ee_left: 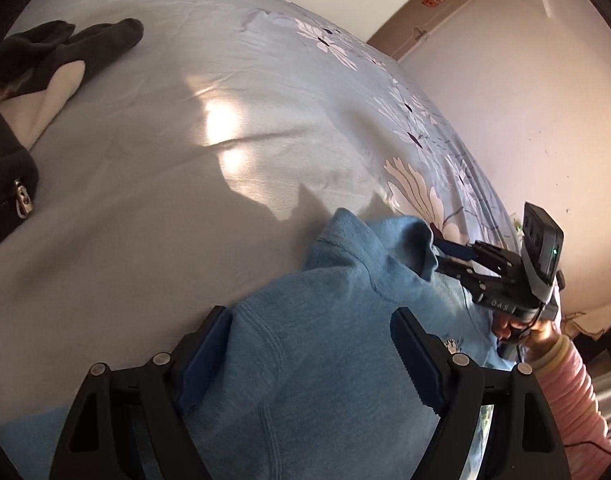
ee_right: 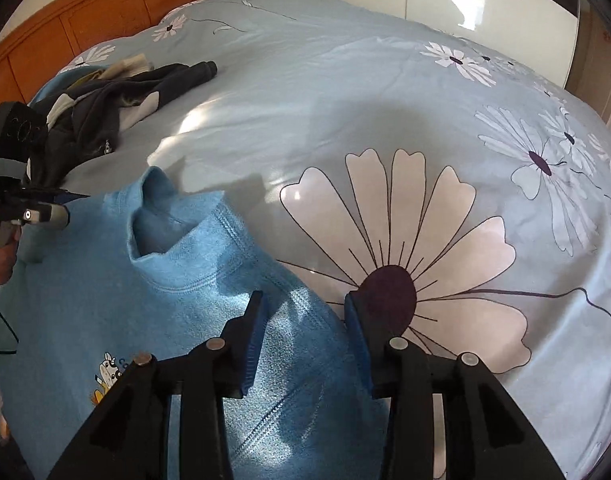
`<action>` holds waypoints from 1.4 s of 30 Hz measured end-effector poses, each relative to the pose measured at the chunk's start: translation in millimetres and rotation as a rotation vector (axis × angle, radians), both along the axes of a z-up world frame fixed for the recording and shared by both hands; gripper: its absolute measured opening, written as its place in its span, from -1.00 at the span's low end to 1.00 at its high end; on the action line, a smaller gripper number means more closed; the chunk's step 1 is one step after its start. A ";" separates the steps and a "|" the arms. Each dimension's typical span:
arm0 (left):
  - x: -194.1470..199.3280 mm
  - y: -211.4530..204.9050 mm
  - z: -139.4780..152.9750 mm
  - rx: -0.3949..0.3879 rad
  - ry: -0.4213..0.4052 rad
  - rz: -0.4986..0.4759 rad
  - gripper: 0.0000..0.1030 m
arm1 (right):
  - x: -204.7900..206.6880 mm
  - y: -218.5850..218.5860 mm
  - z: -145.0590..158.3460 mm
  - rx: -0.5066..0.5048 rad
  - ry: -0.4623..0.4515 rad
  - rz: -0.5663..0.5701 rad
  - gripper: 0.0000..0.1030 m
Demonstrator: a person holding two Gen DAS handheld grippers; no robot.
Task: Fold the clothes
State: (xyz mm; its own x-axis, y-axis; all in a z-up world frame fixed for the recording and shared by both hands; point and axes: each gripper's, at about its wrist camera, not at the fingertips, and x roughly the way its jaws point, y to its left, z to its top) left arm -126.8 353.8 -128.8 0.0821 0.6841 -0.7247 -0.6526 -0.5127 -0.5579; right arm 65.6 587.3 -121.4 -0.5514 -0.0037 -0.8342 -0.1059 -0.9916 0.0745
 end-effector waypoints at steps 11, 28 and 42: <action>23.3 -2.7 26.8 -0.081 0.279 0.060 -0.60 | 18.8 -11.5 34.1 0.003 0.138 -0.010 -0.88; 64.0 -41.7 57.2 -0.096 0.418 0.247 0.31 | 44.8 -13.9 45.6 0.064 0.181 -0.236 -0.26; 251.0 -170.4 105.2 0.109 0.715 0.576 0.78 | 341.6 -36.1 6.7 -0.105 0.182 -0.752 -0.10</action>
